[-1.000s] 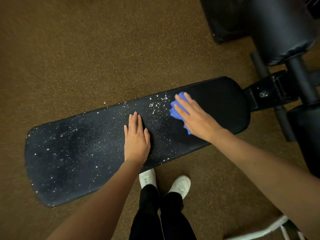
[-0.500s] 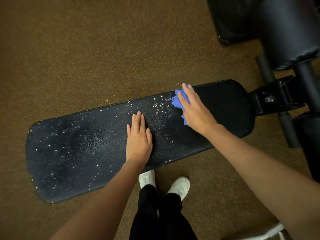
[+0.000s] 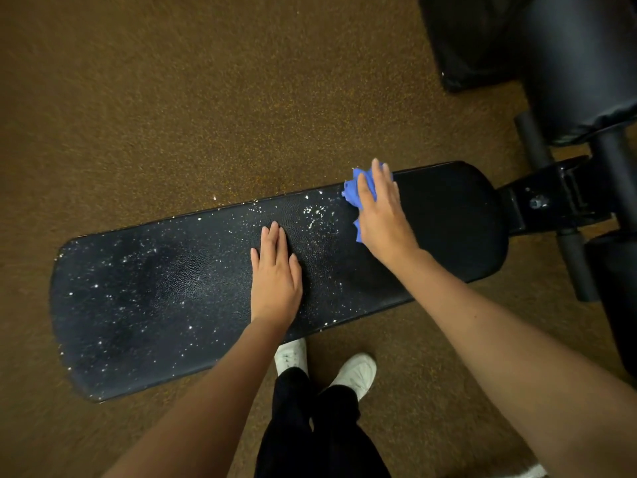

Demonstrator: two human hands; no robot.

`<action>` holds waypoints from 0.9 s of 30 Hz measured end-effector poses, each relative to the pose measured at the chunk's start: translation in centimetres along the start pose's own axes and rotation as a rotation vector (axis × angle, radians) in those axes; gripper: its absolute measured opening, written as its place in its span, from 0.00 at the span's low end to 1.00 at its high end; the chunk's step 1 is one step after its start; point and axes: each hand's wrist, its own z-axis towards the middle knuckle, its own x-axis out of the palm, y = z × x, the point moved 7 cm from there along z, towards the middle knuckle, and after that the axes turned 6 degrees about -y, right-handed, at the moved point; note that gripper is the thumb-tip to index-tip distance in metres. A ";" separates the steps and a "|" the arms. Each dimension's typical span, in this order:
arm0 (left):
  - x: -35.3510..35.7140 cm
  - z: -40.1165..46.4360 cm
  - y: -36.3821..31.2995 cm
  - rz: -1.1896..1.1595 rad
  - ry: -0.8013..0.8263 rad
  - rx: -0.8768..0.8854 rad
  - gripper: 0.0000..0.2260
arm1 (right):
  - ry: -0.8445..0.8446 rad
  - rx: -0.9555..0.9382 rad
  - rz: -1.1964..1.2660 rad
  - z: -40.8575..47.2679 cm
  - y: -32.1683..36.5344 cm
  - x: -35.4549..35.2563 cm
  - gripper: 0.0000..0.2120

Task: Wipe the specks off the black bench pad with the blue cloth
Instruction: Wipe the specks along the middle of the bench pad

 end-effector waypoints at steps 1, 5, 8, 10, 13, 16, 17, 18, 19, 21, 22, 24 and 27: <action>0.1 0.0 0.0 0.002 -0.002 -0.003 0.26 | -0.010 0.030 0.012 0.3 0.5 0.1 0.35; 0.3 0.0 0.1 0.001 -0.021 -0.019 0.28 | 0.109 -0.082 0.083 -0.2 3.7 1.8 0.36; 0.3 0.0 0.0 -0.011 -0.022 -0.029 0.26 | 0.179 -0.241 0.052 -2.7 3.5 1.8 0.39; 0.2 0.0 -0.2 -0.021 -0.024 -0.031 0.26 | 0.165 -0.269 -0.011 -3.1 2.0 0.8 0.40; 0.3 0.0 -0.1 -0.005 -0.020 -0.038 0.26 | 0.061 -0.122 -0.097 -1.7 -0.4 -0.7 0.36; 0.3 0.0 -0.3 0.007 -0.032 -0.044 0.26 | 0.063 -0.026 -0.110 -1.3 0.0 -0.3 0.29; 0.3 0.0 -0.3 0.004 -0.033 -0.047 0.26 | 0.063 -0.051 -0.113 -1.7 0.5 -0.2 0.28; 0.3 0.0 -0.2 0.003 -0.033 -0.047 0.27 | 0.065 -0.102 -0.115 -2.4 0.8 -0.1 0.28; 0.2 0.0 -0.2 0.004 -0.035 -0.040 0.28 | 0.071 -0.170 -0.126 -3.3 0.9 -0.2 0.27; 0.2 0.0 -0.2 0.008 -0.041 -0.021 0.31 | 0.072 -0.292 -0.168 -5.0 0.4 -0.6 0.25; 0.2 0.0 -0.2 0.008 -0.039 -0.017 0.32 | 0.056 -0.309 -0.182 -5.4 -0.2 -1.0 0.24; 0.2 -0.1 -0.2 0.010 -0.032 -0.014 0.32 | 0.018 -0.215 -0.151 -4.8 -1.4 -1.3 0.24; 0.4 -0.1 -0.2 0.033 -0.023 -0.018 0.32 | -0.027 -0.003 -0.094 -3.6 -1.4 -0.8 0.23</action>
